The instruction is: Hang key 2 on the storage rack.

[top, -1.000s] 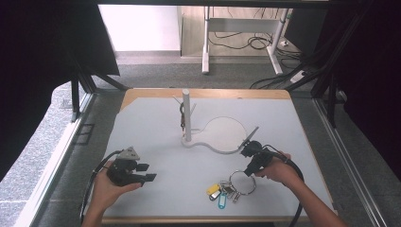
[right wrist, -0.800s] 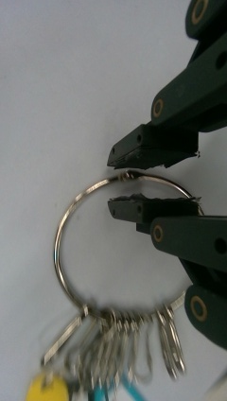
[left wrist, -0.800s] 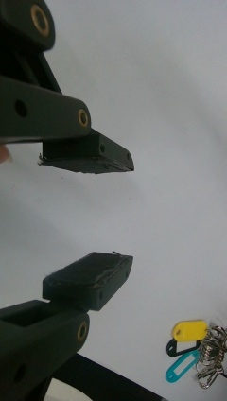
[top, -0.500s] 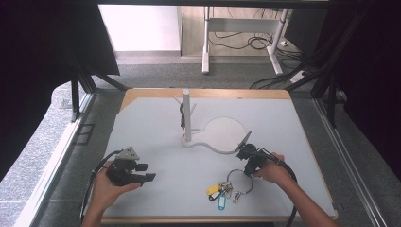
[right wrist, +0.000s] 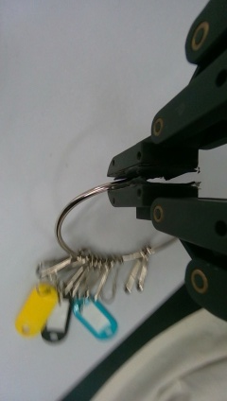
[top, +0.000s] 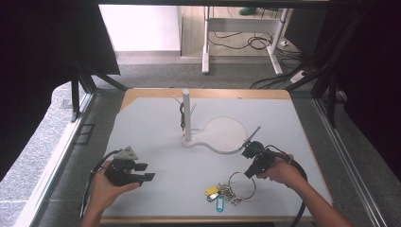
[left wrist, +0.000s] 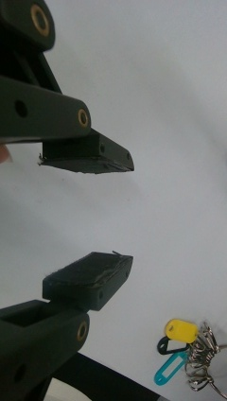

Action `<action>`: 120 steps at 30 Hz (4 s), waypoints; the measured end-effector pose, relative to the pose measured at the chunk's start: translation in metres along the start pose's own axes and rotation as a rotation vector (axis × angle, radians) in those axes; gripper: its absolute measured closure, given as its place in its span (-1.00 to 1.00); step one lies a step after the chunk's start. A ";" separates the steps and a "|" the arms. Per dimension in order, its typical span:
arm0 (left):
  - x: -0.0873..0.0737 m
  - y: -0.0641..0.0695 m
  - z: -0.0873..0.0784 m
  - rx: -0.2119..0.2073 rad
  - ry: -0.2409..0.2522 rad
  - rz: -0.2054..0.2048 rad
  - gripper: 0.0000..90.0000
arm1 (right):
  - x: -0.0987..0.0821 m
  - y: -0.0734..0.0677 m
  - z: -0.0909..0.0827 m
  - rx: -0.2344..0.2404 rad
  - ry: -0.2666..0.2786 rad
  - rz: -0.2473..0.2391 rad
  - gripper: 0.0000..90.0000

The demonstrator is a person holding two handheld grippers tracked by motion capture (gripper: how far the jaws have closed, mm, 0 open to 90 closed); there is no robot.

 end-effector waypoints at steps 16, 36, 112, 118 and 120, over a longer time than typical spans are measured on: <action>0.000 0.001 -0.002 0.001 0.008 0.001 0.10 | -0.007 -0.032 -0.009 0.088 -0.024 -0.063 0.83; -0.001 0.000 -0.002 -0.001 0.010 -0.006 0.09 | -0.005 -0.051 0.001 0.170 -0.055 -0.114 0.87; -0.002 -0.003 -0.005 -0.011 0.027 -0.011 0.09 | 0.080 0.009 -0.125 0.011 0.031 -0.017 0.87; -0.002 -0.002 -0.005 -0.011 0.028 -0.011 0.09 | 0.086 0.012 -0.130 0.008 0.050 -0.015 0.88; -0.002 -0.002 -0.005 -0.011 0.027 -0.011 0.09 | 0.088 0.012 -0.131 0.006 0.054 -0.010 0.88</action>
Point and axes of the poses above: each handheld gripper's, and its own axes: z roughly forward along the jaws, x roughly out of its top, y roughly to its right, the point moved 5 cm from there along z, roughly forward along the jaws, and after that the axes turned 2 degrees about y, right-handed, at the moved point
